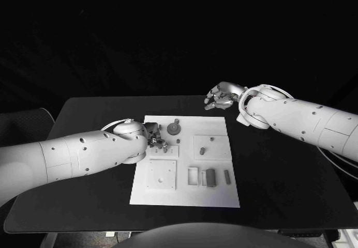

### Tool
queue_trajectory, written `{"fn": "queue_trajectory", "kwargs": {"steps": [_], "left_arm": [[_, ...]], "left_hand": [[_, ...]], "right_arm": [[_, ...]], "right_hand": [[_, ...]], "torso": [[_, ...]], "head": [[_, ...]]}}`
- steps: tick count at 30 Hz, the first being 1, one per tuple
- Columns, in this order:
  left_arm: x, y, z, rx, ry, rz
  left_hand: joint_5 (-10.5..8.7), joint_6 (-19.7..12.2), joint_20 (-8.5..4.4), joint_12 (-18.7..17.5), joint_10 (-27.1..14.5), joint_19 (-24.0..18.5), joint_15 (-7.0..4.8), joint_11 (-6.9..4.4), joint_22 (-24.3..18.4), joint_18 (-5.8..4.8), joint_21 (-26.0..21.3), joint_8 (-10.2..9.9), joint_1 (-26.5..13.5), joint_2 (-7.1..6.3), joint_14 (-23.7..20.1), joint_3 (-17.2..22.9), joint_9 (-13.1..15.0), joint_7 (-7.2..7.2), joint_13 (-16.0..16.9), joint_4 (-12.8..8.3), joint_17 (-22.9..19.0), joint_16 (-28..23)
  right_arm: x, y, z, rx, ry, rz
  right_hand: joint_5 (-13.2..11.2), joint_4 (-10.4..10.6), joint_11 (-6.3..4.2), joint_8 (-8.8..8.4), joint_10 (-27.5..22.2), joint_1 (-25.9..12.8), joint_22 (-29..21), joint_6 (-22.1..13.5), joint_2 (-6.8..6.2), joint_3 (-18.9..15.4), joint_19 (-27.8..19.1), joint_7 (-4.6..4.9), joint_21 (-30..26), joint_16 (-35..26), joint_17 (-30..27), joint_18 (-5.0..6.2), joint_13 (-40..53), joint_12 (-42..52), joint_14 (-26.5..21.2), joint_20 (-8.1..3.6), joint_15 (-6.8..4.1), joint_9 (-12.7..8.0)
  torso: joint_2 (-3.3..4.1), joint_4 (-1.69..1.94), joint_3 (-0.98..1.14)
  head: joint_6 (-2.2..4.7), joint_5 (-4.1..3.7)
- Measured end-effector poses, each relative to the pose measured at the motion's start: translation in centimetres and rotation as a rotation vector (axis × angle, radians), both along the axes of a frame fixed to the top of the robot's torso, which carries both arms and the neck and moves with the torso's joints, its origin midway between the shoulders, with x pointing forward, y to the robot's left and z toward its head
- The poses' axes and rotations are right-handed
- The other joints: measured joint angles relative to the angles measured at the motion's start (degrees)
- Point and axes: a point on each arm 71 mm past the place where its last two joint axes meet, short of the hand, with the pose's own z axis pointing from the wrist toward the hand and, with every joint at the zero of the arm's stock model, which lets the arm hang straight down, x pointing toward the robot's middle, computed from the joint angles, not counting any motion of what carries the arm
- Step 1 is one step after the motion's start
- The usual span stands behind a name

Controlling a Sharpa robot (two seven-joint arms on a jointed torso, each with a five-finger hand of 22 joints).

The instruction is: Assemble the parts on the task board

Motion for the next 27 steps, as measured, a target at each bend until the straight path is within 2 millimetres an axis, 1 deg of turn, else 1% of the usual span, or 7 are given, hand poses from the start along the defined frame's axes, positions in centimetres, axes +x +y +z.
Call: {"fn": "queue_trajectory", "kwargs": {"steps": [2,3,5,10,13,22,27], "left_arm": [[-0.01,-0.01,0.0,-0.001,0.001,-0.001],[-0.01,-0.02,0.0,-0.001,0.001,-0.001],[-0.02,-0.03,0.0,-0.003,0.003,-0.001],[-0.03,-0.02,0.01,-0.013,0.01,0.002],[-0.04,-0.01,-0.01,-0.019,0.015,0.004],[-0.06,0.23,-0.11,-0.039,0.035,0.016],[-0.11,0.19,-0.18,-0.048,0.044,0.018]], "left_hand": [[0.0,0.0,0.0,0.2,0.0,0.0,-0.03,0.0,0.0,0.0,0.0,0.0,0.7,0.7,0.0,-0.3,0.1,0.0,-0.1,-0.3,0.0,0.0],[0.0,0.0,0.0,0.3,0.0,0.0,-0.06,0.0,0.0,0.0,0.0,0.0,1.1,1.09,-0.1,-0.5,0.1,0.0,-0.1,-0.8,0.1,0.2],[0.07,0.0,0.0,0.3,0.0,0.0,-0.11,0.0,0.0,0.0,0.0,0.0,1.8,1.4,-0.1,-0.9,0.1,0.0,-0.2,-1.6,0.1,0.2],[0.96,0.0,0.01,0.5,0.0,0.0,-0.12,0.0,0.0,0.0,0.0,0.0,3.2,2.82,-0.1,-1.5,0.1,0.0,-0.5,-4.1,0.1,0.2],[0.96,0.0,0.01,0.5,0.0,0.0,-0.11,0.0,0.0,0.01,0.0,0.0,3.3,2.91,-0.1,-1.7,0.1,0.0,-0.6,-4.3,0.1,0.2],[0.61,0.0,0.01,0.5,0.0,0.0,-0.11,0.0,0.0,0.0,0.0,0.0,3.5,2.2,-0.1,-1.9,0.1,0.0,-0.8,-4.5,0.1,0.2],[0.78,0.0,0.01,0.7,0.0,0.0,-0.11,0.0,0.0,0.0,0.0,0.0,3.7,2.4,-0.1,-1.8,0.1,0.0,-0.9,-5.1,0.1,0.2]], "right_arm": [[0.0,-0.01,0.0,0.0,0.0,0.0],[0.0,-0.02,0.0,0.0,0.0,0.0],[0.0,-0.04,0.0,0.0,0.0,0.0],[-0.02,-0.03,0.0,0.0,0.0,0.0],[-0.03,-0.02,0.0,0.0,0.0,0.001],[-0.04,-0.06,0.0,0.0,0.001,0.0],[-0.05,-0.05,-0.01,0.0,0.001,0.001]], "right_hand": [[0.0,0.0,0.0,0.0,0.0,0.0,0.0,0.0,0.0,0.0,0.0,0.0,0.0,0.0,0.0,0.01,0.0,0.0,0.0,0.0,0.0,0.0],[0.0,0.0,0.0,0.0,0.0,0.0,0.0,0.0,0.0,0.0,0.0,0.0,0.0,0.0,0.0,0.0,0.0,0.0,0.0,0.0,0.0,0.0],[0.0,0.0,-0.01,0.0,0.0,0.0,0.0,0.0,0.0,0.0,0.0,0.0,0.0,0.0,0.0,0.01,0.0,0.0,0.0,0.0,0.0,0.0],[0.0,0.0,-0.1,0.0,0.1,0.0,0.0,0.0,0.0,0.0,0.0,0.0,0.0,0.0,0.0,0.0,0.0,0.0,0.0,0.0,0.0,0.0],[0.0,0.0,-0.1,-0.12,0.1,0.0,0.0,0.0,0.0,0.0,0.0,0.0,0.0,0.0,0.0,0.01,0.0,0.0,0.0,0.0,0.01,0.0],[0.0,0.0,-0.1,-0.21,0.1,0.0,0.0,0.0,0.0,0.0,0.0,0.0,0.0,0.0,0.0,0.0,0.0,0.0,0.0,0.0,0.01,0.0],[0.0,0.0,-0.11,-0.2,0.1,-0.2,0.0,0.0,-0.17,0.0,0.0,0.0,0.0,0.0,0.0,0.01,0.0,0.0,0.0,0.0,0.01,0.0]], "torso": [[0.0,0.0,-0.01],[0.0,0.0,-0.01],[0.0,0.0,-0.01],[0.0,-0.01,-0.01],[0.0,-0.01,-0.01],[0.0,-0.02,0.02],[0.0,-0.03,0.02]], "head": [[-0.01,-0.02],[-0.02,-0.03],[-0.02,-0.03],[-0.04,-0.03],[-0.04,-0.03],[0.0,-0.03],[0.01,-0.1]]}}
